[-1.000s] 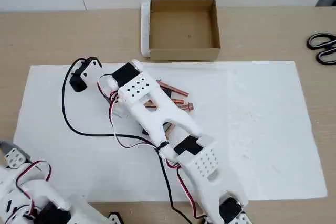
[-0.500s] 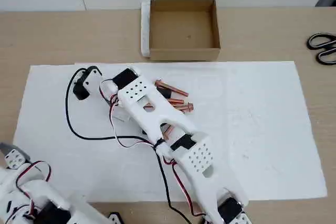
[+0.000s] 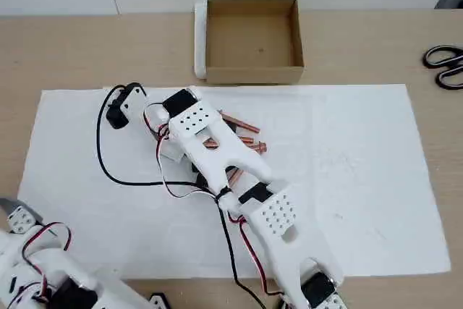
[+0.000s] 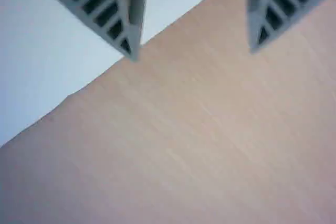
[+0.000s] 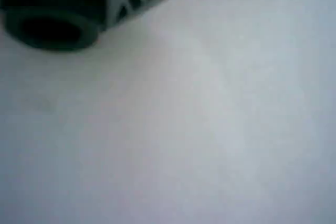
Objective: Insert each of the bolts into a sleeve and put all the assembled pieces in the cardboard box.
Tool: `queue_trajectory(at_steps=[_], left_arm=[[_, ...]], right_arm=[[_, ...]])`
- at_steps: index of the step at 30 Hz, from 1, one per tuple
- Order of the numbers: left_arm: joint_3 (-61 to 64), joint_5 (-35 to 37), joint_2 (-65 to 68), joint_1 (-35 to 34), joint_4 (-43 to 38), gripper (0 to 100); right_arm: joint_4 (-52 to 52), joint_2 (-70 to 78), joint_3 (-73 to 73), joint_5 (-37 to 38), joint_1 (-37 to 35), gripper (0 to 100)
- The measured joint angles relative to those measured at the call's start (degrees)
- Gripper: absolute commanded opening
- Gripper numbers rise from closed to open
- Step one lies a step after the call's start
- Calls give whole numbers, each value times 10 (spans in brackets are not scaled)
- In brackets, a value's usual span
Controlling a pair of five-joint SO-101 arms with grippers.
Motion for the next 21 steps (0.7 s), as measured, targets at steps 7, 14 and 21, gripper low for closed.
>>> queue_trajectory(at_steps=[7,14,21], left_arm=[[0,0,0,0,6,131],[0,0,0,0,6,131],[0,-17,0,29,14,131]], right_arm=[[48,6,-95,-45,11,5],[158,6,-274,-99,23,4],[187,4,-364,-200,115,4]])
